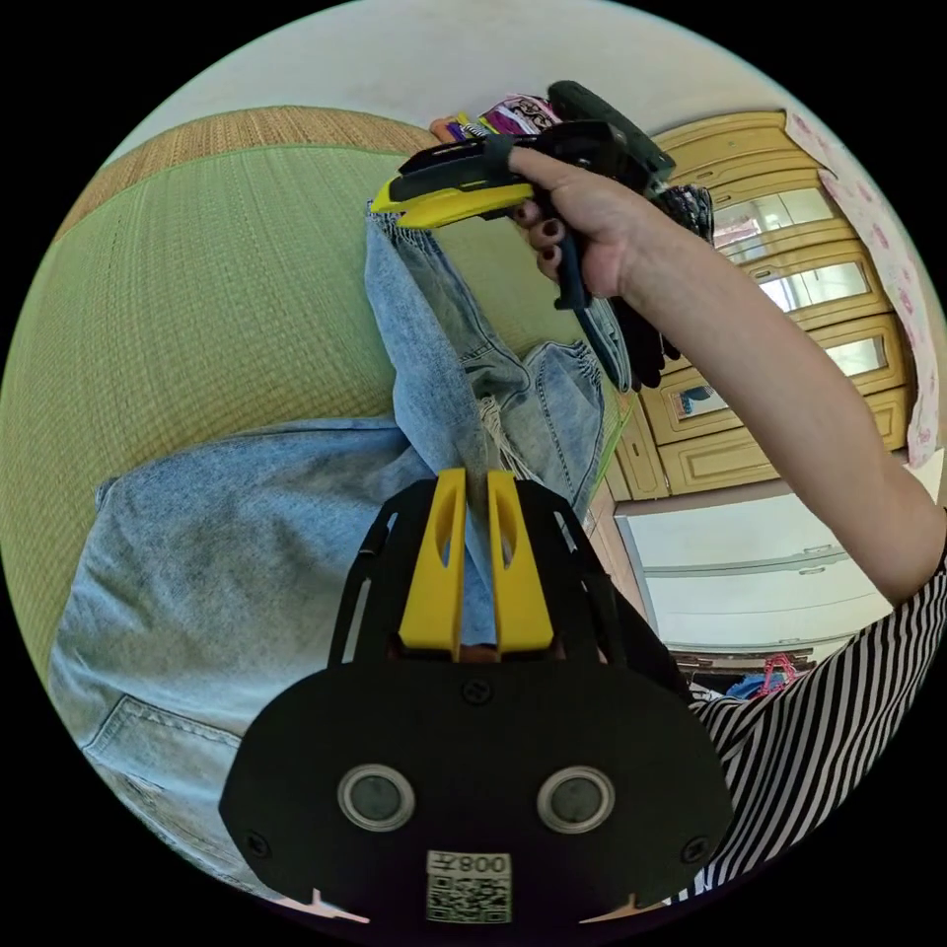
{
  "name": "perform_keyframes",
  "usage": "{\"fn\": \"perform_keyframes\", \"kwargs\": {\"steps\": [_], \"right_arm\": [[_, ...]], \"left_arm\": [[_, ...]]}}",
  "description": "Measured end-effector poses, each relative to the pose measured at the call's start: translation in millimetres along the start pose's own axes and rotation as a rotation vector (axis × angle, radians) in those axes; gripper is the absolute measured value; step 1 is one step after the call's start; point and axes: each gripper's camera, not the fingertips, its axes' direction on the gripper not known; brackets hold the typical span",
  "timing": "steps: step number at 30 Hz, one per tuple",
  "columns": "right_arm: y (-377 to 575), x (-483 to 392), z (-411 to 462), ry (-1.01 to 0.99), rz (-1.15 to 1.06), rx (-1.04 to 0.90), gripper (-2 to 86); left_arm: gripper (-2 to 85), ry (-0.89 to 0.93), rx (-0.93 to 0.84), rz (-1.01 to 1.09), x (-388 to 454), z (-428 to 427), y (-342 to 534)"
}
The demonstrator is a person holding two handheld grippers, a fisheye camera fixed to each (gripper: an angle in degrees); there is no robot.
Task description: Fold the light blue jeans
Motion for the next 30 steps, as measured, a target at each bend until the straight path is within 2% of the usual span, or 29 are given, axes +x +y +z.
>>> {"fn": "perform_keyframes", "kwargs": {"steps": [4,10,16,22,27,30], "right_arm": [[-10,9,3,0.067,0.003,-0.072,8.2],[-10,19,-16,-0.039,-0.011,-0.041,8.8],[-12,25,-16,-0.004,-0.033,-0.093,9.0],[-7,48,-1,0.036,-0.017,-0.194,4.5],[9,71,-15,0.014,-0.064,-0.173,1.2],[28,88,-53,-0.075,-0.121,-0.056,0.7]], "left_arm": [[3.8,-0.049,-0.022,0.068,12,22,-12],[3.7,-0.075,-0.043,0.110,21,50,-28],[3.6,-0.080,-0.055,0.120,28,81,-42],[3.4,-0.101,-0.072,0.155,41,111,-57],[3.2,-0.112,-0.068,0.175,53,131,-68],[3.1,-0.098,-0.045,0.187,63,140,-74]]}}
